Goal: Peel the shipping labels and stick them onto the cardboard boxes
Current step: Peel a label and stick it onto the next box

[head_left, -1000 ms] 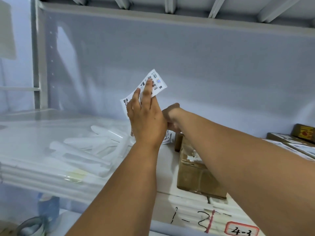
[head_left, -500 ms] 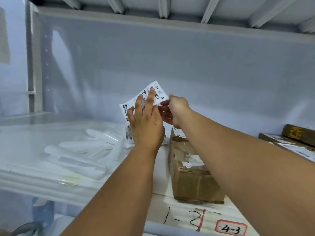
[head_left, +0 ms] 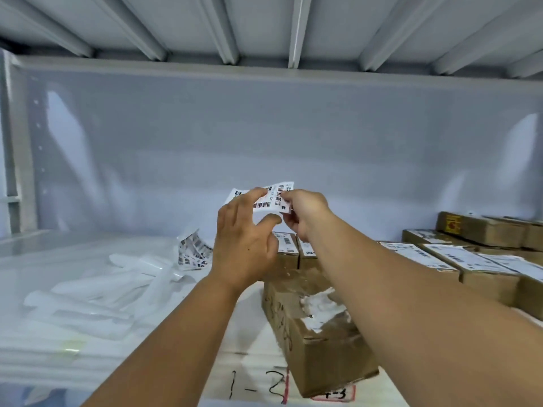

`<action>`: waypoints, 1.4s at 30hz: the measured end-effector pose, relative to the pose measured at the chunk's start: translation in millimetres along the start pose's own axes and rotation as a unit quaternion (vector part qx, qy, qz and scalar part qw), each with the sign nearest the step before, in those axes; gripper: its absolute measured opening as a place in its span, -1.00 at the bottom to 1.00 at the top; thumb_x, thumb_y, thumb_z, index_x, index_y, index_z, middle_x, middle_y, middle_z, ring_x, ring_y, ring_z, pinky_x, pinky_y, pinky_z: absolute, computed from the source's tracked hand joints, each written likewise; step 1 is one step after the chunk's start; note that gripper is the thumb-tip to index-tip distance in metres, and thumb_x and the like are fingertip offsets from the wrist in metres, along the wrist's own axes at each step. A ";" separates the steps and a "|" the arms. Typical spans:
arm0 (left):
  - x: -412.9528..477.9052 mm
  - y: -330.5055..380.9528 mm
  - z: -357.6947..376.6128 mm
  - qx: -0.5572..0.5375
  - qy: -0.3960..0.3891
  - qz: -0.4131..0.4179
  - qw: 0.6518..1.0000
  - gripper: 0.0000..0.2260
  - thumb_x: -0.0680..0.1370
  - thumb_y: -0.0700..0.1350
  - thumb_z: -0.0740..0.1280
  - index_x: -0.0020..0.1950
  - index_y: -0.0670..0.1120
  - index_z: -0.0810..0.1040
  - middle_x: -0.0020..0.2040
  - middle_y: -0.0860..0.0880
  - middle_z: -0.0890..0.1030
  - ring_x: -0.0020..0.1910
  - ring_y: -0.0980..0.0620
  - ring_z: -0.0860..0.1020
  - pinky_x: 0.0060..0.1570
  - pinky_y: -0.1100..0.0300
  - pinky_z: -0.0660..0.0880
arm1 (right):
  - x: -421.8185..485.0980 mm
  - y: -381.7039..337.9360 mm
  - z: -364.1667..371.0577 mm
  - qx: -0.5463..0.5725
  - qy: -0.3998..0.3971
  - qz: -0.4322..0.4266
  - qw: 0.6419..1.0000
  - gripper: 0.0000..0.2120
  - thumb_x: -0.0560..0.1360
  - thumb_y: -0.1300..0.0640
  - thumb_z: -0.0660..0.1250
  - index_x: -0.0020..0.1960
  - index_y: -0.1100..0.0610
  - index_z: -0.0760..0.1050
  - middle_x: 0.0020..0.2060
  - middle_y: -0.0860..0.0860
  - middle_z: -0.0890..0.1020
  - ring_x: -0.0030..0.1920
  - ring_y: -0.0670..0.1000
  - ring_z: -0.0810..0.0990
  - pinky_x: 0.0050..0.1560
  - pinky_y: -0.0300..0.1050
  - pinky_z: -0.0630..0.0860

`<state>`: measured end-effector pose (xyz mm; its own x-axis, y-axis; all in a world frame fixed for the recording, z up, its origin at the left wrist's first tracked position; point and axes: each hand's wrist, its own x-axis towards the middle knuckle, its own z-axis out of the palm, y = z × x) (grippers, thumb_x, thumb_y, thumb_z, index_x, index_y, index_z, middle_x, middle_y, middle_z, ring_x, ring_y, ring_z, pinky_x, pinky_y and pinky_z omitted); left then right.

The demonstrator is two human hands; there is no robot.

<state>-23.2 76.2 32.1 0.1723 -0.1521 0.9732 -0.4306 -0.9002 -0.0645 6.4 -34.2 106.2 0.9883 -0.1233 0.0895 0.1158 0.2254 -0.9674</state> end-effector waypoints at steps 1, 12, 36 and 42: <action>1.8 12.0 -8.0 -0.058 0.004 -0.033 0.998 -0.74 0.42 -0.10 0.16 -0.12 -0.05 0.64 0.13 -0.06 0.47 0.11 -0.02 0.40 0.10 0.01 0.35 | 0.5 0.8 -1.6 0.021 0.011 0.004 1.000 -0.91 0.50 0.31 0.29 0.00 0.25 0.53 -0.28 0.12 0.61 -0.33 0.04 0.58 -0.33 -0.18 0.55; -6.5 69.9 -81.9 -0.281 -0.480 -0.134 0.820 -0.77 0.38 0.24 0.39 -0.05 0.18 0.58 -0.04 0.22 0.56 -0.05 0.27 0.52 0.05 0.24 0.47 | -22.2 -13.5 -26.4 -0.034 -0.034 -0.036 0.998 -0.88 0.51 0.27 0.31 -0.19 0.13 0.49 -0.13 0.11 0.56 -0.21 0.02 0.51 -0.37 -0.23 0.47; -11.9 79.1 -115.6 -0.192 -0.475 -0.184 0.839 -0.61 0.47 0.03 0.41 0.29 0.06 0.51 0.21 0.11 0.53 0.07 0.20 0.43 0.00 0.36 0.30 | -142.5 6.1 -127.5 0.061 0.031 -0.023 0.997 -0.87 0.58 0.28 0.23 0.06 0.14 0.50 -0.07 0.10 0.65 -0.09 0.04 0.63 -0.24 -0.14 0.55; -28.2 71.4 -116.1 -0.143 -0.387 -0.189 0.891 -0.71 0.55 -0.15 0.31 0.28 -0.08 0.52 0.23 -0.04 0.53 0.17 0.04 0.47 0.05 0.36 0.28 | -152.5 11.9 -128.4 0.108 0.038 -0.016 0.993 -0.91 0.58 0.30 0.23 0.03 0.18 0.49 0.02 0.16 0.62 -0.07 0.08 0.61 -0.36 -0.16 0.60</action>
<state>-161.7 63.6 25.7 0.8644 -0.1959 0.4631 -0.4015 -0.8233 0.4012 -155.7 -136.8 50.6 0.9743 -0.2051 0.0936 0.1743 0.4221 -0.8896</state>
